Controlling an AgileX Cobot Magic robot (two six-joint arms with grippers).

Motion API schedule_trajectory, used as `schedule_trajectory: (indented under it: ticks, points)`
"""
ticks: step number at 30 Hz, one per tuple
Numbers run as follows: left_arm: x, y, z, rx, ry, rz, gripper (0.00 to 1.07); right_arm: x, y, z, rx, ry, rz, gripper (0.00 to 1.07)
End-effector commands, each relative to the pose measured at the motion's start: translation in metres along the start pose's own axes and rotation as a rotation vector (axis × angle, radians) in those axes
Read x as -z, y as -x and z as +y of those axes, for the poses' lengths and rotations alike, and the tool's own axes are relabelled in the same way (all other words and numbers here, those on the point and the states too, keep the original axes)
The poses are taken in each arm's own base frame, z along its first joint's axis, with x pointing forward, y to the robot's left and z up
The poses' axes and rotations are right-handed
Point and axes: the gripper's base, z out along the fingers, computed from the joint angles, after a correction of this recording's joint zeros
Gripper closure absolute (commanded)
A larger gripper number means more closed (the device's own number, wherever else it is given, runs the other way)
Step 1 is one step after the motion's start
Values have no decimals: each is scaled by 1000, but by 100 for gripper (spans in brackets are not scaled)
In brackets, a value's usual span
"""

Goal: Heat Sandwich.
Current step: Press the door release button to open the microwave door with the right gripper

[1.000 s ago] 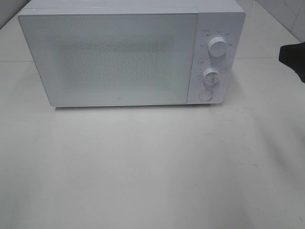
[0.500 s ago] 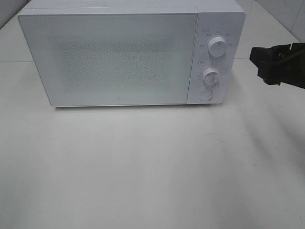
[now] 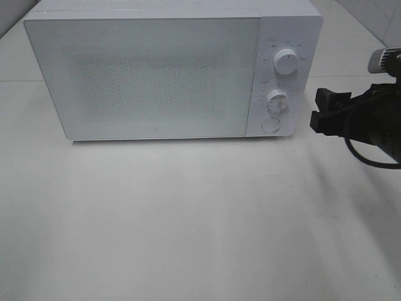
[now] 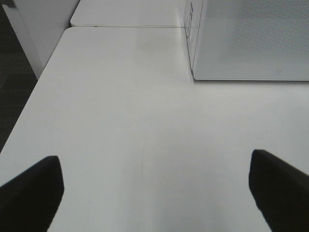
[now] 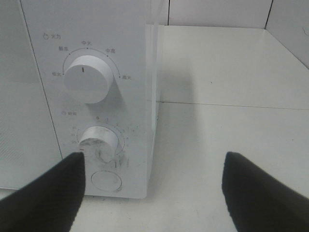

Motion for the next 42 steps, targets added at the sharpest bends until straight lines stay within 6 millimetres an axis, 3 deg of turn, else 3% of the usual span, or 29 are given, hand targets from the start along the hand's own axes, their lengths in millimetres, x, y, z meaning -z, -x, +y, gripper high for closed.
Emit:
schedule_trajectory:
  ticks: [1,19,31,36,42]
  points:
    - [3,-2,0,1,5,-31,9,0,-3,7,5,-36,-26,31]
    - [3,-2,0,1,5,-31,9,7,-30,51,4,18,31,31]
    - [3,-2,0,1,5,-31,9,9,-35,54,-16,1,51,31]
    - [3,-2,0,1,5,-31,9,9,-35,54,-165,-2,54,31]
    - [3,-2,0,1,5,-31,9,9,-35,54,-515,-11,55,31]
